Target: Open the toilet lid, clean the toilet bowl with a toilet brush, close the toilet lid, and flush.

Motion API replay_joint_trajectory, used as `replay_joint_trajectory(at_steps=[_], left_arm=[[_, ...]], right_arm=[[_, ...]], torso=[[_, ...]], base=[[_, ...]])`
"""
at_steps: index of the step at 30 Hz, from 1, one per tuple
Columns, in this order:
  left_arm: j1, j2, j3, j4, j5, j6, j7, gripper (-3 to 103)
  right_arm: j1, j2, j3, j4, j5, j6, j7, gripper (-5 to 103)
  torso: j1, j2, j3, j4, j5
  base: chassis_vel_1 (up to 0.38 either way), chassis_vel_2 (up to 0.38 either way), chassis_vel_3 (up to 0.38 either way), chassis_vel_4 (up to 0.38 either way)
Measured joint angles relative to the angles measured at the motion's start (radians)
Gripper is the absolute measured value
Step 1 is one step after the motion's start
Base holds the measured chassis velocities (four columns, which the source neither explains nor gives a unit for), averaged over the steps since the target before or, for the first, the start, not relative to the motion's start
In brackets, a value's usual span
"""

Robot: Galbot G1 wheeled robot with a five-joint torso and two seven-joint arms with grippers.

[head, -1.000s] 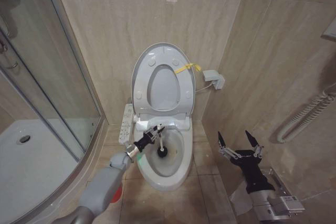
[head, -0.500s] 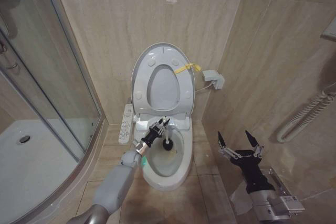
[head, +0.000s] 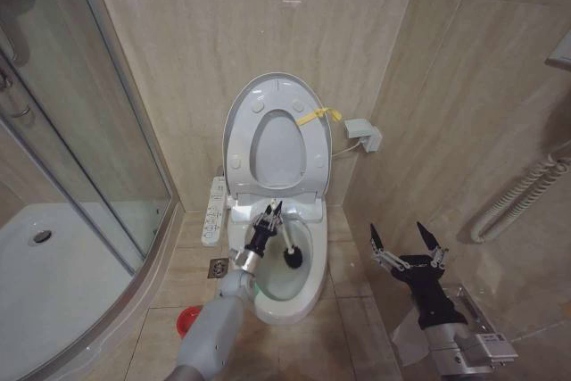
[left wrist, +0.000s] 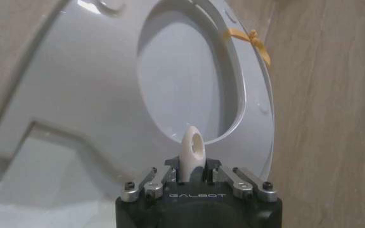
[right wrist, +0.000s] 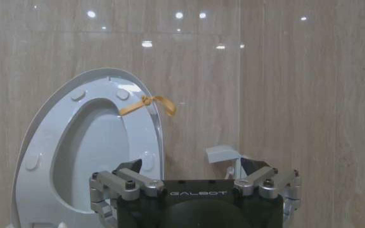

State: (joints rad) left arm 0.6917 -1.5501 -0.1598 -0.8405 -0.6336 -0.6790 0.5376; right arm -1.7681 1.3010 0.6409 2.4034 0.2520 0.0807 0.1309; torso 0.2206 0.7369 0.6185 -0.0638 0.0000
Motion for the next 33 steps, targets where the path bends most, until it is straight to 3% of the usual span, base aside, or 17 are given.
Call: replay_joint_trajectory(at_steps=[8, 15, 21, 33], left_arm=[[0.014, 0.012, -0.009, 0.004, -0.001, -0.025, 0.013, 26], [-0.034, -0.035, -0.014, 0.047, -0.030, -0.084, 0.013, 26], [-0.007, -0.037, -0.021, 0.088, -0.032, -0.106, 0.061, 26], [-0.029, -0.004, -0.024, 0.050, 0.097, -0.126, 0.107, 26]], right_arm=[[0.000, 0.000, 0.000, 0.000, 0.000, 0.000, 0.000, 100], [0.000, 0.000, 0.000, 0.000, 0.000, 0.000, 0.000, 100], [0.000, 0.000, 0.000, 0.000, 0.000, 0.000, 0.000, 100], [0.000, 0.000, 0.000, 0.000, 0.000, 0.000, 0.000, 100]], torso=[[0.000, 0.000, 0.000, -0.0001, -0.0002], [0.000, 0.000, 0.000, -0.0003, 0.0000], [0.000, 0.000, 0.000, 0.0005, 0.0001], [0.000, 0.000, 0.000, -0.0004, 0.0000]], base=[[0.000, 0.000, 0.000, 0.000], [0.000, 0.000, 0.000, 0.000], [0.000, 0.000, 0.000, 0.000], [0.000, 0.000, 0.000, 0.000]])
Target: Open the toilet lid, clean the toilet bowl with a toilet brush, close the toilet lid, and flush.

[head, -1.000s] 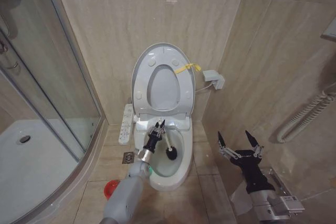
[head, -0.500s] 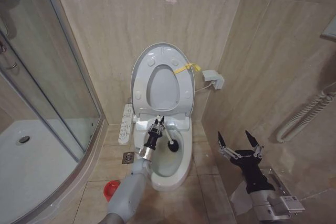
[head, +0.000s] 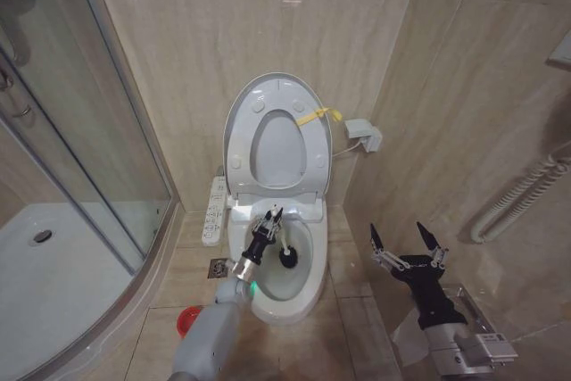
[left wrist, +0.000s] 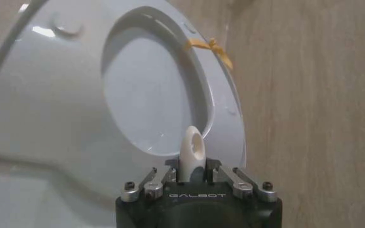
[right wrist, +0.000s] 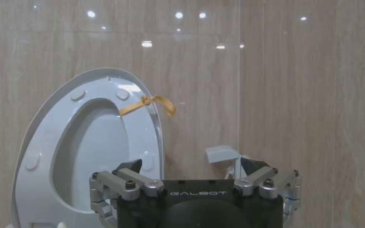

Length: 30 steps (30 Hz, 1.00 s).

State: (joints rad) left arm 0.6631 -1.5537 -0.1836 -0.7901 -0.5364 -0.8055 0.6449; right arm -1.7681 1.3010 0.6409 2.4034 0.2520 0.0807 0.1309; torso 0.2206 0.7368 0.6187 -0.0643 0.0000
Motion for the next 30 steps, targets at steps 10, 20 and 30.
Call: replay_joint_trajectory(at_steps=[10, 20, 30], left_arm=[[-0.010, -0.029, -0.002, 0.109, -0.038, -0.015, 0.018, 26], [-0.047, -0.016, 0.000, 0.047, -0.022, 0.016, -0.018, 26], [-0.086, -0.054, 0.006, 0.149, -0.094, 0.016, -0.003, 26]], right_arm=[[0.000, 0.000, 0.000, 0.000, 0.000, 0.000, 0.000, 100], [0.000, 0.000, 0.000, 0.000, 0.000, 0.000, 0.000, 100], [0.000, 0.000, 0.000, 0.000, 0.000, 0.000, 0.000, 100]], torso=[[0.000, 0.001, -0.001, 0.0013, 0.0011], [0.000, 0.000, 0.000, 0.0000, -0.0002], [0.000, 0.000, 0.000, 0.0005, 0.0001]], base=[[0.000, 0.000, 0.000, 0.000], [0.000, 0.000, 0.000, 0.000], [0.000, 0.000, 0.000, 0.000]])
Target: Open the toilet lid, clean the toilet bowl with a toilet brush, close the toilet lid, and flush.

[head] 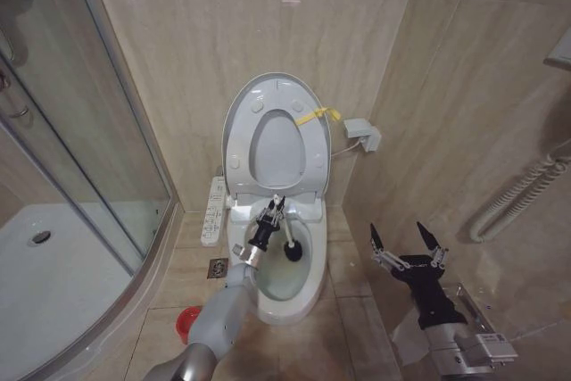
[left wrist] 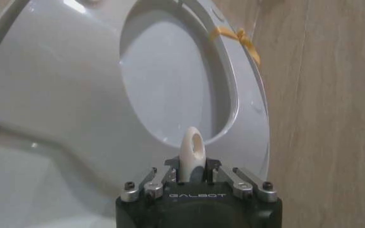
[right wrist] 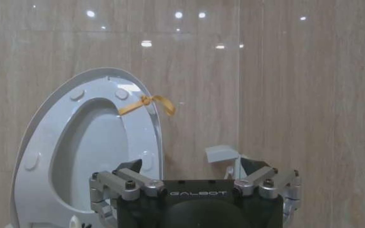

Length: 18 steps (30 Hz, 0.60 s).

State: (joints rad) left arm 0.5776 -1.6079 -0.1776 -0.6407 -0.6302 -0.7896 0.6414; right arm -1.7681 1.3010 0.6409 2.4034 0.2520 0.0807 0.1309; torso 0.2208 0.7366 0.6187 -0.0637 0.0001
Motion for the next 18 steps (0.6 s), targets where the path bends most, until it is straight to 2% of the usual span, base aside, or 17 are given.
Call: replay_joint_trajectory(at_steps=[8, 10, 14, 15, 18], left_arm=[[0.035, 0.032, 0.000, -0.069, 0.098, 0.007, 0.003, 26], [0.035, 0.032, 0.002, -0.089, 0.099, 0.009, -0.002, 26], [0.073, 0.032, 0.042, -0.194, 0.022, 0.107, -0.069, 26], [0.073, 0.032, 0.042, -0.194, 0.022, 0.107, -0.069, 26], [0.146, 0.083, 0.066, -0.296, 0.008, 0.172, -0.126, 26]], right_arm=[[0.000, 0.000, 0.000, 0.000, 0.000, 0.000, 0.000, 100], [0.000, 0.000, 0.000, 0.000, 0.000, 0.000, 0.000, 100], [0.000, 0.000, 0.000, 0.000, 0.000, 0.000, 0.000, 100], [0.000, 0.000, 0.000, 0.000, 0.000, 0.000, 0.000, 100], [0.000, 0.000, 0.000, 0.000, 0.000, 0.000, 0.000, 100]], torso=[[0.000, 0.000, 0.000, -0.0001, -0.0004], [0.000, 0.000, 0.000, -0.0001, -0.0004], [0.000, 0.000, 0.000, -0.0008, -0.0005], [0.000, 0.000, 0.000, -0.0008, -0.0005], [0.000, 0.000, 0.000, -0.0002, -0.0002]], base=[[0.000, 0.000, 0.000, 0.000], [0.000, 0.000, 0.000, 0.000], [0.000, 0.000, 0.000, 0.000], [0.000, 0.000, 0.000, 0.000], [0.000, 0.000, 0.000, 0.000]])
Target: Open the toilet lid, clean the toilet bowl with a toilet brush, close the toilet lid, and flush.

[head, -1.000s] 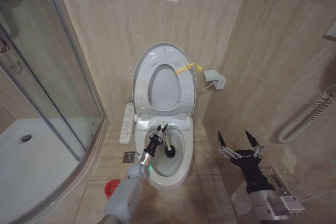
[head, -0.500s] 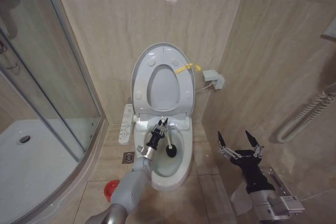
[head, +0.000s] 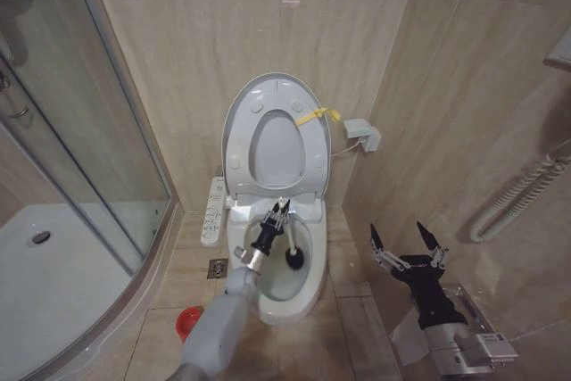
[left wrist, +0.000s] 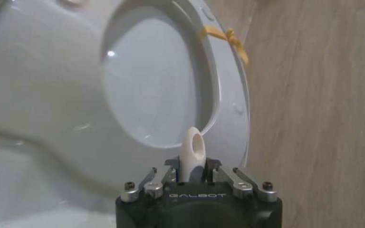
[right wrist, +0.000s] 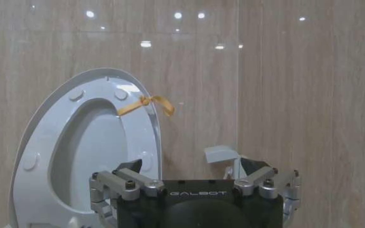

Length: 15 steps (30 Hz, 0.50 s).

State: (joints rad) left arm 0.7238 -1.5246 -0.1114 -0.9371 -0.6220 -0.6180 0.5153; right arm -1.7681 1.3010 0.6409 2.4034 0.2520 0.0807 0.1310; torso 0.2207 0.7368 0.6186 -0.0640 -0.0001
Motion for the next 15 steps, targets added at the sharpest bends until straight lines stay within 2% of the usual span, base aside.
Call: replay_joint_trajectory(at_steps=[1, 2, 5, 7, 9, 15], left_arm=[[0.033, 0.025, 0.003, -0.042, -0.018, 0.023, -0.016, 26], [0.033, 0.025, 0.003, -0.042, -0.018, 0.023, -0.016, 26], [0.119, 0.081, 0.000, -0.155, -0.084, 0.069, -0.054, 26], [0.148, 0.099, -0.006, -0.199, -0.100, 0.085, -0.071, 26], [0.186, 0.124, -0.018, -0.264, -0.104, 0.099, -0.091, 26], [0.253, 0.172, -0.058, -0.378, -0.098, 0.116, -0.138, 26]], right_arm=[[0.000, 0.000, 0.000, 0.000, 0.000, 0.000, 0.000, 100], [0.000, 0.000, 0.000, 0.000, 0.000, 0.000, 0.000, 100], [0.000, 0.000, 0.000, 0.000, 0.000, 0.000, 0.000, 100], [0.000, 0.000, 0.000, 0.000, 0.000, 0.000, 0.000, 100], [0.000, 0.000, 0.000, 0.000, 0.000, 0.000, 0.000, 100], [0.000, 0.000, 0.000, 0.000, 0.000, 0.000, 0.000, 100]], torso=[[0.000, 0.000, 0.000, 0.0008, 0.0005], [0.000, 0.000, 0.000, 0.0008, 0.0005], [0.000, 0.000, 0.000, 0.0006, 0.0000], [0.000, 0.000, 0.000, 0.0004, 0.0001], [0.000, 0.000, 0.000, -0.0004, -0.0004], [0.000, 0.000, 0.000, -0.0003, -0.0001]], base=[[0.000, 0.000, 0.000, 0.000], [0.000, 0.000, 0.000, 0.000], [0.000, 0.000, 0.000, 0.000], [0.000, 0.000, 0.000, 0.000], [0.000, 0.000, 0.000, 0.000], [0.000, 0.000, 0.000, 0.000]])
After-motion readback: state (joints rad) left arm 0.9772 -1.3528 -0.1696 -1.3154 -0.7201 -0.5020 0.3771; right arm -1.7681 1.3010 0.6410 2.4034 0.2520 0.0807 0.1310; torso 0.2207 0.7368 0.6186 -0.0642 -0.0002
